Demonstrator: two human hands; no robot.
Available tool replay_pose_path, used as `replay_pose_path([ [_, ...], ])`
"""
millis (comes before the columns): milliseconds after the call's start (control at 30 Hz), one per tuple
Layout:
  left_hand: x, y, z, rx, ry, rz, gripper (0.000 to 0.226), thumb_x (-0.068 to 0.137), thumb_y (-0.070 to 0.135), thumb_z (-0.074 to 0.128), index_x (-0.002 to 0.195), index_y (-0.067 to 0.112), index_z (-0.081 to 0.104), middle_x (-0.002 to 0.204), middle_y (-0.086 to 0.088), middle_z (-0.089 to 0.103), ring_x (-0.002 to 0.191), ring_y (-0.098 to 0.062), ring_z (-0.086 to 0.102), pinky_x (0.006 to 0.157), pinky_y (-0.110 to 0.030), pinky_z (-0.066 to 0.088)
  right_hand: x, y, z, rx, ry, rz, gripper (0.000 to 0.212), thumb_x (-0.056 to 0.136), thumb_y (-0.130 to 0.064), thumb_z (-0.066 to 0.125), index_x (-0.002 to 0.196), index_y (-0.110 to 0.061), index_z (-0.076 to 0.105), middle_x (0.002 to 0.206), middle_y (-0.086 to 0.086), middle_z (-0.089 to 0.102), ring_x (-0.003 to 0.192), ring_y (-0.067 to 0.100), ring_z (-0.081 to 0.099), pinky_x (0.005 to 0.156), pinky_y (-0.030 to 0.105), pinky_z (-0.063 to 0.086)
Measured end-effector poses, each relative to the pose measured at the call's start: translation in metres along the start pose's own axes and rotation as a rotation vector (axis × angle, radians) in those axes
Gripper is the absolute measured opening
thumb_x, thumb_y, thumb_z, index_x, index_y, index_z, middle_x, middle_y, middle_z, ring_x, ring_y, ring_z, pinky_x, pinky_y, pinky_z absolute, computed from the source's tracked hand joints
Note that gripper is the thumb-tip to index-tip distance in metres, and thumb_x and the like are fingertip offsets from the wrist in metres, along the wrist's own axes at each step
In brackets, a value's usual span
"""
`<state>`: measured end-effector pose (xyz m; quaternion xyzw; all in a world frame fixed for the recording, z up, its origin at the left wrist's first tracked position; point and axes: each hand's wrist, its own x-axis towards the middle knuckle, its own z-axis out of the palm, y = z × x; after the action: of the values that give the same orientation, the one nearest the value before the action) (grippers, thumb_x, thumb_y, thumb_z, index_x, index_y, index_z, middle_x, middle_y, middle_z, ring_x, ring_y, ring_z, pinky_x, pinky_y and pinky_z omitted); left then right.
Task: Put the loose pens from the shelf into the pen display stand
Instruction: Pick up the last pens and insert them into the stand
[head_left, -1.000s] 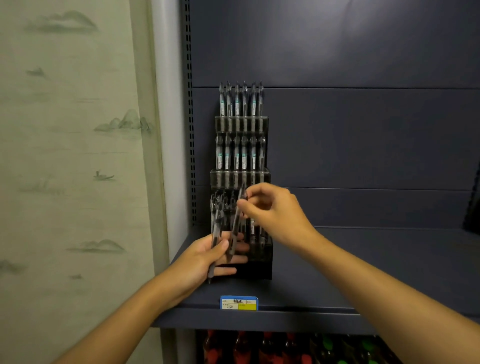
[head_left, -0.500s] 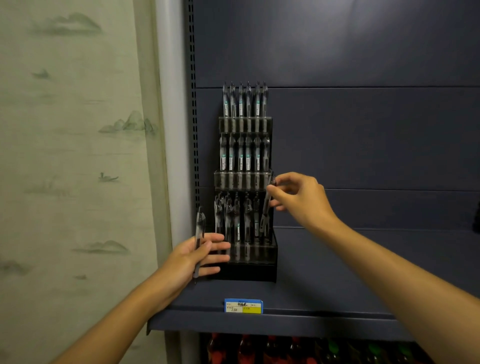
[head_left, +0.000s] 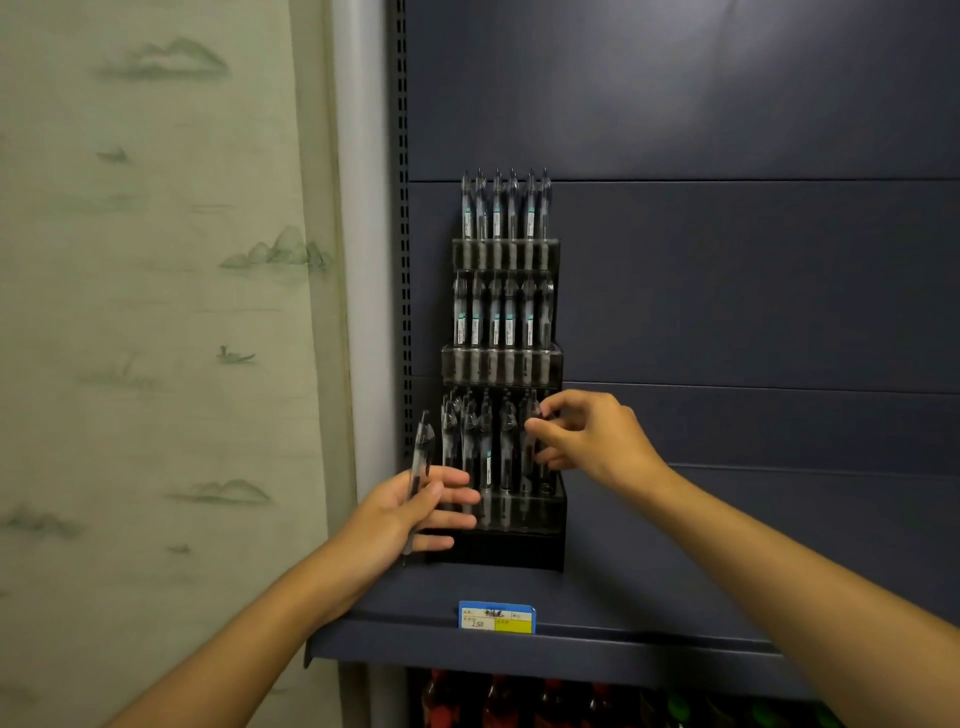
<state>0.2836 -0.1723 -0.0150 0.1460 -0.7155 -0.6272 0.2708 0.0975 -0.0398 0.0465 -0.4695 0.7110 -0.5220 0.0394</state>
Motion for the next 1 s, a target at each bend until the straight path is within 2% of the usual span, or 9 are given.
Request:
replay_pose_path([
  [167,-0.001,0.000,0.002,0.030,-0.006,0.008,0.026,0.103,0.018,0.040,0.116,0.014,0.062,0.106,-0.002,0.076,0.098,-0.021,0.073,0.077,-0.029,0.059,0.000,0.002,0.005,-0.170,-0.022,-0.008,0.013,0.090,-0.024,0.072,0.093,-0.013,0.066,0.078,0.004,0.075,0.063,0.010,0.073,0.063,0.024,0.061],
  [267,-0.001,-0.001,0.005,0.024,-0.005,0.008,0.026,0.102,0.019,0.041,0.114,0.015,0.063,0.107,-0.006,0.075,0.097,-0.022,0.073,0.077,-0.029,0.059,-0.001,0.005,0.007,-0.166,-0.003,0.003,0.018,0.088,-0.027,0.074,0.088,-0.010,0.067,0.073,0.004,0.075,0.061,0.009,0.072,0.062,0.024,0.061],
  [400,-0.001,-0.002,0.007,0.015,-0.009,0.006,0.026,0.102,0.020,0.040,0.115,0.015,0.063,0.105,-0.003,0.076,0.096,-0.022,0.073,0.077,-0.029,0.059,-0.005,0.010,0.001,-0.230,-0.028,0.005,0.026,0.086,-0.033,0.075,0.083,-0.009,0.066,0.071,0.001,0.074,0.060,0.008,0.072,0.059,0.019,0.056],
  [500,0.001,-0.001,0.014,0.000,-0.016,0.005,0.026,0.102,0.021,0.040,0.114,0.016,0.063,0.103,-0.001,0.076,0.093,-0.019,0.073,0.075,-0.028,0.059,-0.008,0.007,-0.003,-0.326,-0.061,-0.028,0.022,0.086,-0.032,0.077,0.081,-0.013,0.066,0.071,0.001,0.073,0.060,0.007,0.071,0.062,0.022,0.057],
  [633,0.004,0.003,0.026,-0.016,-0.042,0.016,0.026,0.102,0.021,0.041,0.114,0.017,0.064,0.103,-0.002,0.076,0.094,-0.020,0.073,0.075,-0.030,0.059,-0.020,-0.013,-0.006,-0.169,-0.135,-0.096,0.022,0.088,-0.035,0.073,0.088,-0.014,0.070,0.077,0.003,0.073,0.065,0.010,0.071,0.062,0.021,0.058],
  [700,0.005,0.006,0.032,-0.033,-0.046,0.015,0.025,0.102,0.021,0.042,0.112,0.018,0.064,0.102,-0.003,0.076,0.094,-0.020,0.073,0.075,-0.031,0.059,-0.028,-0.023,-0.003,-0.114,-0.168,-0.156,0.021,0.087,-0.039,0.072,0.092,-0.018,0.072,0.081,-0.001,0.074,0.072,0.005,0.071,0.065,0.018,0.055],
  [767,0.006,0.008,0.038,-0.061,-0.058,0.005,0.023,0.102,0.020,0.042,0.110,0.019,0.064,0.101,-0.003,0.076,0.095,-0.021,0.073,0.075,-0.032,0.058,-0.034,-0.028,0.002,-0.182,-0.172,-0.223,0.022,0.085,-0.039,0.073,0.098,-0.021,0.072,0.083,-0.007,0.074,0.076,0.000,0.069,0.069,0.013,0.051],
  [867,0.008,0.011,0.048,-0.058,-0.106,0.002,0.024,0.103,0.017,0.040,0.116,0.020,0.060,0.101,-0.005,0.076,0.097,-0.022,0.073,0.078,-0.034,0.059,-0.037,-0.031,0.007,-0.308,-0.145,-0.248,0.028,0.086,-0.042,0.073,0.107,-0.024,0.068,0.084,-0.012,0.072,0.076,0.001,0.066,0.073,0.015,0.051],
  [1000,0.010,0.013,0.059,-0.060,-0.155,0.024,0.024,0.103,0.016,0.041,0.119,0.027,0.056,0.105,-0.008,0.074,0.099,-0.024,0.072,0.087,-0.038,0.058,-0.037,-0.030,0.010,-0.264,-0.095,-0.239,0.026,0.090,-0.043,0.068,0.109,-0.025,0.069,0.081,-0.014,0.066,0.076,-0.001,0.061,0.069,0.010,0.044],
])
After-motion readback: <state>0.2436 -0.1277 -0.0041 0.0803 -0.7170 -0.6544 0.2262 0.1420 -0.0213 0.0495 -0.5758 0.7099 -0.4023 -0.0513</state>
